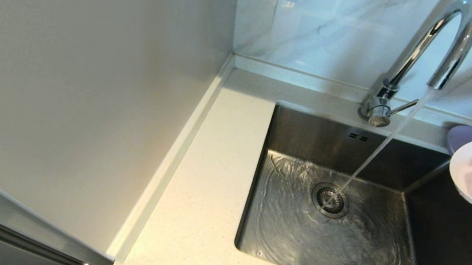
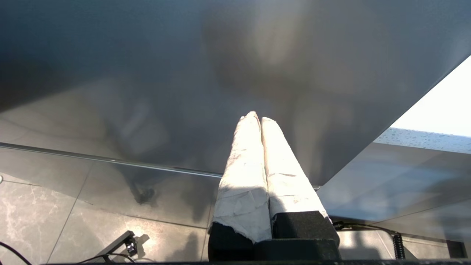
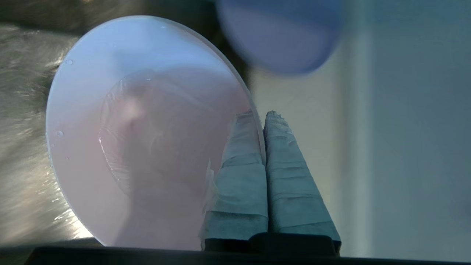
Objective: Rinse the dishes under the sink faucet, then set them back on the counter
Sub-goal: Place the bowl on the table
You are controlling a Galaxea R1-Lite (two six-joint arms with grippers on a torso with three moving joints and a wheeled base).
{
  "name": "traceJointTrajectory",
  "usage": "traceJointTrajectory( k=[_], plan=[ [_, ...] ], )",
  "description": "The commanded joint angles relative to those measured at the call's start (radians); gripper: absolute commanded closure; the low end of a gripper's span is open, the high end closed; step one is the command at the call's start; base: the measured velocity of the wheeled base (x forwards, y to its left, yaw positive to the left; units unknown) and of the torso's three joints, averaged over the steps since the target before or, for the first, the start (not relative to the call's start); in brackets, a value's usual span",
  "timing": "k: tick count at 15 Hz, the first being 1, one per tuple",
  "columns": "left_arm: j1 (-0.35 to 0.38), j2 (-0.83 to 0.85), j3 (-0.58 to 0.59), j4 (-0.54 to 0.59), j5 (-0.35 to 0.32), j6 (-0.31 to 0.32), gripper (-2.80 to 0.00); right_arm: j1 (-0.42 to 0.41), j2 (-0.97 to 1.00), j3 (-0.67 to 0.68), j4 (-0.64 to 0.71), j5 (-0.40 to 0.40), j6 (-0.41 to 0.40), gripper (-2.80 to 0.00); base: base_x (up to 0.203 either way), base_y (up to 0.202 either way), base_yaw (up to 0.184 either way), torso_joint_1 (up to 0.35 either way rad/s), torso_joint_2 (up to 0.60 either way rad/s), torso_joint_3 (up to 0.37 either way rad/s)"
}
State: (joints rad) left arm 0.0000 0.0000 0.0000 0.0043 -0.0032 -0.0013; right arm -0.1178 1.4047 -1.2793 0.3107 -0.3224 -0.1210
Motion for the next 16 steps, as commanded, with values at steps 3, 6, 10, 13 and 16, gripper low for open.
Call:
traceJointTrajectory(
  k=[3, 6, 10, 13, 16],
  plan=[
    [0.0, 0.0, 0.0, 0.0, 0.0, 0.0, 0.0, -0.005, -0.043, 0.185, -0.819, -0.1, -0.819, 0.0, 0.0, 0.0, 0.0, 0.0, 0.0, 0.0],
    [0.0, 0.0, 0.0, 0.0, 0.0, 0.0, 0.0, -0.01, -0.019, 0.286, -1.128, -0.009, -1.105, 0.0, 0.0, 0.0, 0.0, 0.0, 0.0, 0.0],
    [0.0, 0.0, 0.0, 0.0, 0.0, 0.0, 0.0, -0.014, 0.007, 0.347, -1.558, 0.051, -1.364, 0.0, 0.0, 0.0, 0.0, 0.0, 0.0, 0.0],
    [0.0, 0.0, 0.0, 0.0, -0.001, 0.0, 0.0, -0.013, 0.004, 0.373, -1.78, 0.102, -1.457, 0.0, 0.0, 0.0, 0.0, 0.0, 0.0, 0.0],
    [0.0, 0.0, 0.0, 0.0, 0.0, 0.0, 0.0, -0.013, -0.015, 0.385, -1.796, 0.138, -1.44, 0.0, 0.0, 0.0, 0.0, 0.0, 0.0, 0.0]
  ],
)
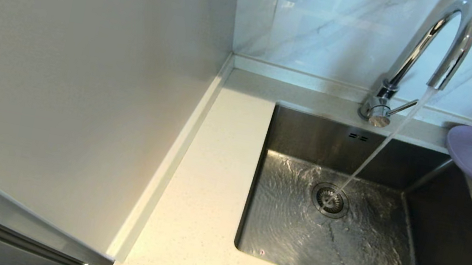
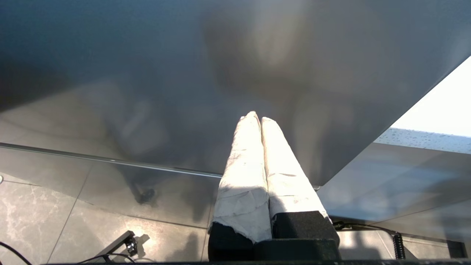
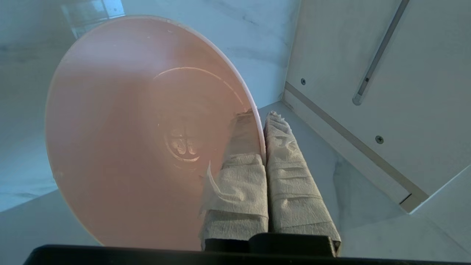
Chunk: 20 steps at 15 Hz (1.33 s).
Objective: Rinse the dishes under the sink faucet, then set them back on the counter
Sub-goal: Place the bowl on the table
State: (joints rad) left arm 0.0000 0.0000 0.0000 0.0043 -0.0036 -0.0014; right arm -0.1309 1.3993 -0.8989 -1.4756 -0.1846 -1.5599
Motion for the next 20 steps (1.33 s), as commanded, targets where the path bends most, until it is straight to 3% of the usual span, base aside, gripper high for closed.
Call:
traceJointTrajectory(
  k=[1, 3, 5, 7, 9, 12, 14, 15, 17, 20],
  plan=[
    [0.0, 0.0, 0.0, 0.0, 0.001, 0.0, 0.0, 0.0, -0.01, 0.006, -0.009, 0.001, 0.016, 0.0, 0.0, 0.0, 0.0, 0.0, 0.0, 0.0],
    [0.0, 0.0, 0.0, 0.0, 0.001, 0.0, 0.0, 0.0, -0.015, 0.019, 0.001, -0.003, 0.057, 0.0, 0.0, 0.0, 0.0, 0.0, 0.0, 0.0],
    [0.0, 0.0, 0.0, 0.0, 0.001, 0.0, 0.0, -0.004, -0.034, 0.02, 0.096, -0.013, 0.114, 0.0, 0.0, 0.0, 0.0, 0.0, 0.0, 0.0],
    [0.0, 0.0, 0.0, 0.0, 0.001, 0.0, 0.0, -0.032, -0.075, -0.004, 0.369, -0.033, 0.222, 0.0, 0.0, 0.0, 0.0, 0.0, 0.0, 0.0],
    [0.0, 0.0, 0.0, 0.0, 0.001, 0.0, 0.0, -0.068, -0.114, -0.068, 0.747, -0.067, 0.377, 0.0, 0.0, 0.0, 0.0, 0.0, 0.0, 0.0],
    [0.0, 0.0, 0.0, 0.0, 0.001, 0.0, 0.0, -0.124, -0.14, -0.287, 1.505, -0.088, 0.708, 0.0, 0.0, 0.0, 0.0, 0.0, 0.0, 0.0],
    [0.0, 0.0, 0.0, 0.0, 0.001, 0.0, 0.0, -0.145, -0.134, -0.464, 2.022, -0.092, 0.993, 0.0, 0.0, 0.0, 0.0, 0.0, 0.0, 0.0],
    [0.0, 0.0, 0.0, 0.0, 0.001, 0.0, 0.0, -0.152, -0.124, -0.55, 2.227, -0.089, 1.188, 0.0, 0.0, 0.0, 0.0, 0.0, 0.0, 0.0],
    [0.0, 0.0, 0.0, 0.0, 0.001, 0.0, 0.0, -0.161, -0.091, -0.657, 2.393, -0.082, 1.494, 0.0, 0.0, 0.0, 0.0, 0.0, 0.0, 0.0],
    [0.0, 0.0, 0.0, 0.0, 0.001, 0.0, 0.0, -0.208, -0.012, -0.715, 2.496, -0.085, 1.79, 0.0, 0.0, 0.0, 0.0, 0.0, 0.0, 0.0]
  ],
)
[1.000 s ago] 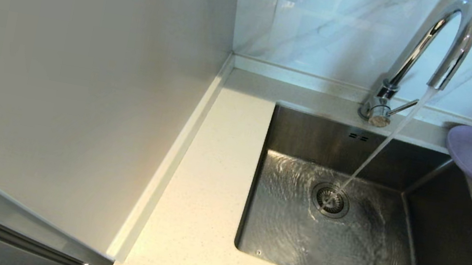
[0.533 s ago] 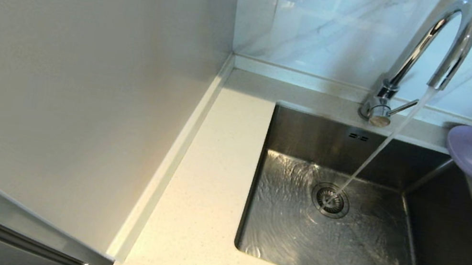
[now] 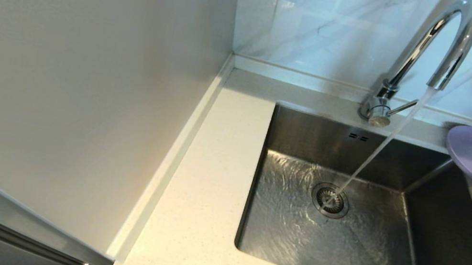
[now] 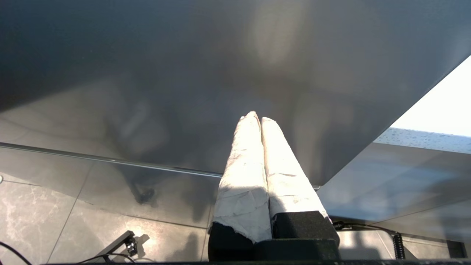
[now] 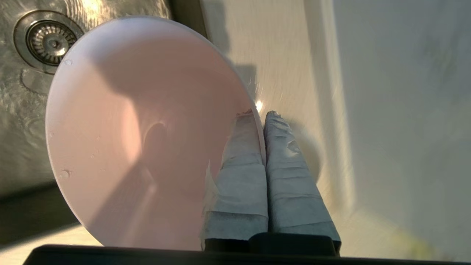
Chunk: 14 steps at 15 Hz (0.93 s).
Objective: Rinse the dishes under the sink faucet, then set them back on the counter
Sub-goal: Place the bowl on the table
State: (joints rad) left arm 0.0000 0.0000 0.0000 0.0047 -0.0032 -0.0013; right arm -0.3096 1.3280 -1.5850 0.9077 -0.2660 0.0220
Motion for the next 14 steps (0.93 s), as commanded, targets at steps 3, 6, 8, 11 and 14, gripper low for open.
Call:
traceJointTrajectory(
  k=[3, 6, 8, 11, 14],
  plan=[
    [0.0, 0.0, 0.0, 0.0, 0.0, 0.0, 0.0, -0.121, 0.145, -0.011, 0.118, -0.02, 0.406, 0.0, 0.0, 0.0, 0.0, 0.0, 0.0, 0.0],
    [0.0, 0.0, 0.0, 0.0, 0.0, 0.0, 0.0, -0.214, 0.197, 0.066, 0.001, -0.06, 0.527, 0.0, 0.0, 0.0, 0.0, 0.0, 0.0, 0.0],
    [0.0, 0.0, 0.0, 0.0, 0.0, 0.0, 0.0, -0.271, 0.222, 0.146, -0.099, -0.098, 0.554, 0.0, 0.0, 0.0, 0.0, 0.0, 0.0, 0.0],
    [0.0, 0.0, 0.0, 0.0, 0.0, 0.0, 0.0, -0.295, 0.232, 0.255, -0.211, -0.14, 0.567, 0.0, 0.0, 0.0, 0.0, 0.0, 0.0, 0.0],
    [0.0, 0.0, 0.0, 0.0, 0.0, 0.0, 0.0, -0.295, 0.244, 0.312, -0.303, -0.157, 0.59, 0.0, 0.0, 0.0, 0.0, 0.0, 0.0, 0.0]
  ],
)
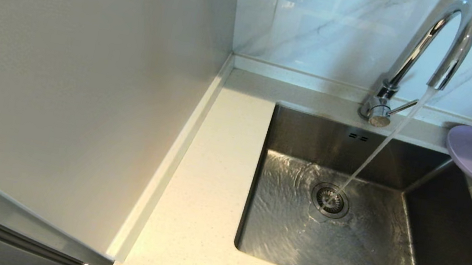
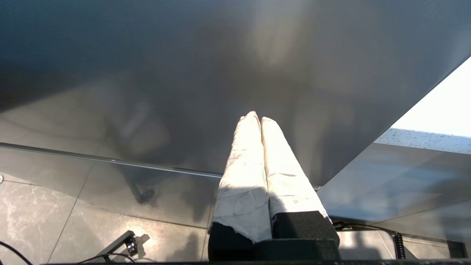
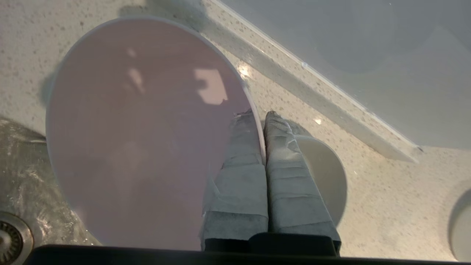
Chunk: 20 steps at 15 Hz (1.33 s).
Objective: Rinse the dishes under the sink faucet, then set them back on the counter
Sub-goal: Place the bowl on the table
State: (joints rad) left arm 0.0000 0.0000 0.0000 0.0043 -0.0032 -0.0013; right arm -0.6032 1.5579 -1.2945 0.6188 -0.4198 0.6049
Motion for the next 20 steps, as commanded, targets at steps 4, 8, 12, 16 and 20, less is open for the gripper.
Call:
traceJointTrajectory(
  k=[4, 8, 12, 16, 20],
  plan=[
    [0.0, 0.0, 0.0, 0.0, 0.0, 0.0, 0.0, 0.0, 0.047, 0.058, -0.096, -0.004, 0.021, 0.0, 0.0, 0.0, 0.0, 0.0, 0.0, 0.0],
    [0.0, 0.0, 0.0, 0.0, 0.0, 0.0, 0.0, 0.002, 0.098, 0.049, -0.187, -0.004, 0.018, 0.0, 0.0, 0.0, 0.0, 0.0, 0.0, 0.0],
    [0.0, 0.0, 0.0, 0.0, 0.0, 0.0, 0.0, 0.008, 0.147, 0.024, -0.203, -0.004, 0.014, 0.0, 0.0, 0.0, 0.0, 0.0, 0.0, 0.0],
    [0.0, 0.0, 0.0, 0.0, 0.0, 0.0, 0.0, 0.011, 0.185, 0.016, -0.203, -0.003, 0.013, 0.0, 0.0, 0.0, 0.0, 0.0, 0.0, 0.0],
    [0.0, 0.0, 0.0, 0.0, -0.001, 0.0, 0.0, 0.022, 0.209, -0.02, -0.203, -0.004, 0.012, 0.0, 0.0, 0.0, 0.0, 0.0, 0.0, 0.0]
  ],
)
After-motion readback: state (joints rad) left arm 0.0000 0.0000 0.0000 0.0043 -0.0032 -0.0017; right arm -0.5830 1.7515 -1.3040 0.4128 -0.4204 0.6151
